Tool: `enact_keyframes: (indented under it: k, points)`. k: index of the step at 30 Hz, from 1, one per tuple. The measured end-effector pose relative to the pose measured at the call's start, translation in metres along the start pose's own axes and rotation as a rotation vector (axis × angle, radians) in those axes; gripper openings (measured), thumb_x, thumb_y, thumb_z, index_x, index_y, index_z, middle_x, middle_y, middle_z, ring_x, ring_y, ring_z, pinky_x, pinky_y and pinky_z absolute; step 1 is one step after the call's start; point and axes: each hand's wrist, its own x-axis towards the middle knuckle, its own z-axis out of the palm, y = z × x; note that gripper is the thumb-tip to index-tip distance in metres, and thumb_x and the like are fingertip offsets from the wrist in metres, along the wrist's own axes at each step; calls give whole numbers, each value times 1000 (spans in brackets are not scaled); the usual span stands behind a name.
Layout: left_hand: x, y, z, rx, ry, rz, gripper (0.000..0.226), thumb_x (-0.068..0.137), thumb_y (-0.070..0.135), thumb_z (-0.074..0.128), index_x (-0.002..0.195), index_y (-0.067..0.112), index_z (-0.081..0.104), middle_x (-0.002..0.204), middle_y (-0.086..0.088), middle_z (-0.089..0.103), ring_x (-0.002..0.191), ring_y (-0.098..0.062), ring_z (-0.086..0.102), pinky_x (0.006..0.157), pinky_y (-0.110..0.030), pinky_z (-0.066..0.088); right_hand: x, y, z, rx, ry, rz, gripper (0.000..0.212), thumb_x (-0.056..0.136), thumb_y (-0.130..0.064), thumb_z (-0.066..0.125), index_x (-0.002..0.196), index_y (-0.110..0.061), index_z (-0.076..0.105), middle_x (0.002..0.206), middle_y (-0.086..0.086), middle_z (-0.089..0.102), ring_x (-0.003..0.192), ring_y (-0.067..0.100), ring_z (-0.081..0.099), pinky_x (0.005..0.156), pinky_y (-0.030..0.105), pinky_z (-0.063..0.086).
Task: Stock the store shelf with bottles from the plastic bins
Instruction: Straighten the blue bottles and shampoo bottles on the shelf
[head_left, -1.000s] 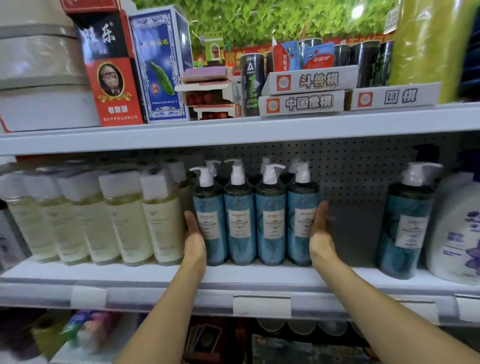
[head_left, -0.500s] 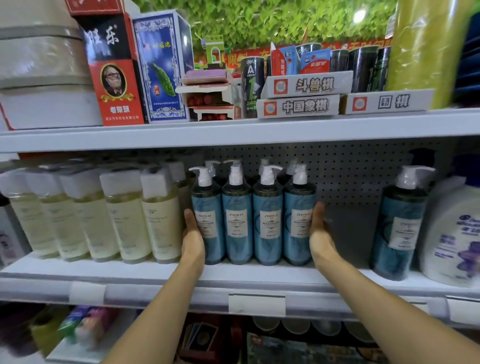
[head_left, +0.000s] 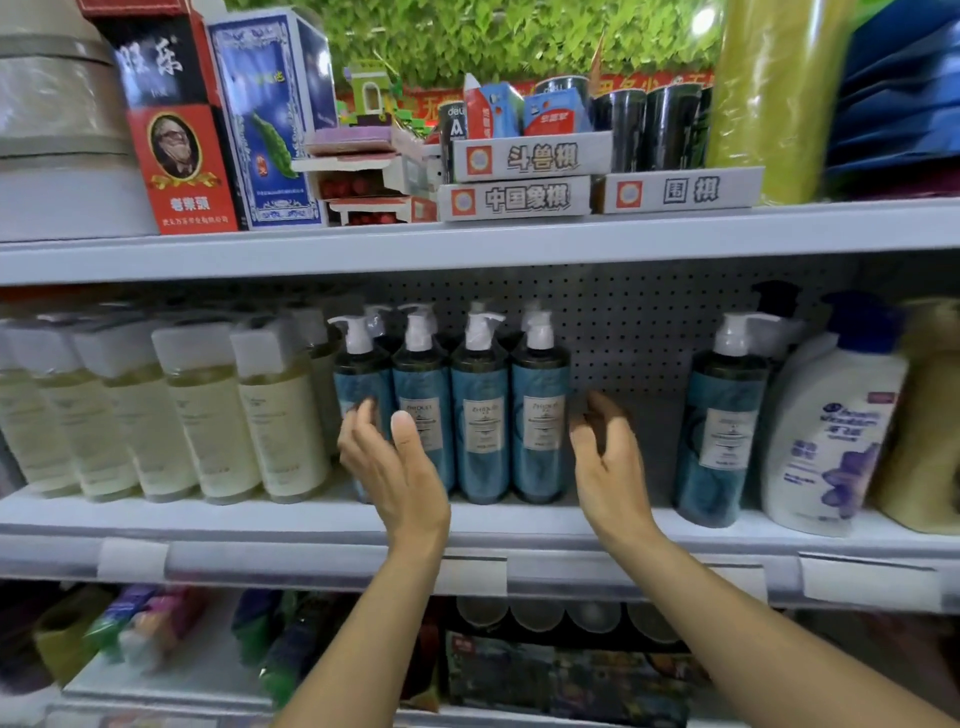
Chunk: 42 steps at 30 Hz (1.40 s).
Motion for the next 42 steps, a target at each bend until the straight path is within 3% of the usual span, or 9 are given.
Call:
enact_keyframes:
  k: [5,12,16,19,27,30,32,36,42]
  points:
    - [-41,18,21,-119,-48,122,54,100,48,31,144,16,38,147,6,31,138,-5,29,111,-15,23,-7,10,-30,-78,66,-126,30,102,-22,47,132,-20,47,122,-8,45,118,10,44,98,25,34]
    - [-111,59,70,-207,-657,21,35,102,46,39,135,37,46,134,23,48,119,17,44,93,-1,34,-6,21,-73,-119,444,-362,44,87,-11,54,130,-7,47,130,3,42,125,22,43,110,42,37]
    - [-131,67,105,-187,-937,-166,48,104,47,39,149,31,37,145,17,39,127,6,37,106,-16,27,-4,32,-91,-102,368,-153,53,95,-8,51,145,-8,34,146,8,37,137,20,33,114,33,29]
    - [-138,70,121,-228,-991,-300,55,94,66,39,136,34,52,140,14,52,128,-2,47,115,-31,32,0,47,-101,-82,196,98,30,99,-14,50,128,-10,44,126,8,53,122,26,51,94,32,41]
    - [-123,51,108,-204,-883,-289,60,85,69,42,128,30,58,128,7,62,120,-6,57,108,-37,45,14,49,-90,-288,-18,180,50,85,-20,75,124,-6,47,126,12,57,119,28,55,92,36,47]
    - [-113,36,86,-75,-629,-108,28,98,42,55,120,26,60,123,9,59,109,6,55,96,-15,45,20,47,-73,-250,-82,137,59,79,-22,79,129,-12,48,125,9,62,118,28,58,94,38,51]
    - [-99,31,66,-11,-369,25,24,96,27,62,118,31,54,117,14,51,108,3,52,94,-16,44,23,46,-62,-222,-107,141,61,78,-23,81,127,-14,47,123,8,64,115,28,60,94,40,53]
    - [-56,11,27,138,15,53,63,83,31,77,135,22,42,134,4,39,129,-18,39,110,-37,36,24,41,-41,-169,-111,147,61,78,-20,83,125,-12,44,125,11,63,115,29,60,94,36,50]
    - [-4,-12,2,335,-197,-204,136,64,52,87,158,11,-1,166,-8,-7,152,-23,-7,125,-44,5,21,35,-24,-165,-72,128,62,80,-18,81,128,-10,43,128,12,61,118,29,58,90,27,42]
